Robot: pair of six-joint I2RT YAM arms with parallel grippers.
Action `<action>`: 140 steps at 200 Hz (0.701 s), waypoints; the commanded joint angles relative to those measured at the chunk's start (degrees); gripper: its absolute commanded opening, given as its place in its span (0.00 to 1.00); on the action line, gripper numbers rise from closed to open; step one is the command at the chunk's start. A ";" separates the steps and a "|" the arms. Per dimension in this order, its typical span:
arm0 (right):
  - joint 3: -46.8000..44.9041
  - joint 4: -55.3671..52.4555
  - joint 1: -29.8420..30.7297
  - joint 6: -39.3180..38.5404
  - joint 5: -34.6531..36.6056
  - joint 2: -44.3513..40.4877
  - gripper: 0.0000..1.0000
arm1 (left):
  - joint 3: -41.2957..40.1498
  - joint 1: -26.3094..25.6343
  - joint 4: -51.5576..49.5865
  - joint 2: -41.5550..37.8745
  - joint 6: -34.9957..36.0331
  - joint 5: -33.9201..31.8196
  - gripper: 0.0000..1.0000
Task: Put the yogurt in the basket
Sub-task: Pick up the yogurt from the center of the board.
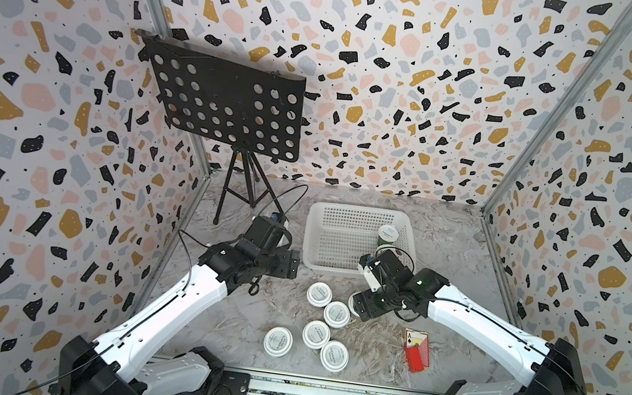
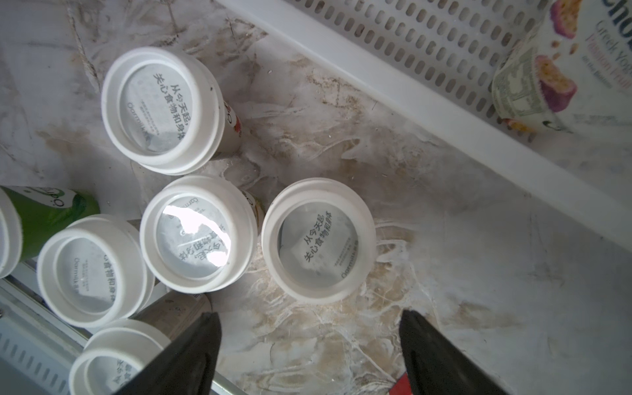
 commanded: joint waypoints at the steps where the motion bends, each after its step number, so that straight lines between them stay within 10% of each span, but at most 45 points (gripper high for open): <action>1: 1.27 0.90 0.12 0.50 0.62 0.96 0.88 | -0.92 0.27 0.70 -1.06 1.12 -0.84 0.87; 140: 1.18 2.53 -0.82 0.81 4.84 5.46 0.79 | -1.39 0.29 0.74 -2.13 0.61 -0.05 0.87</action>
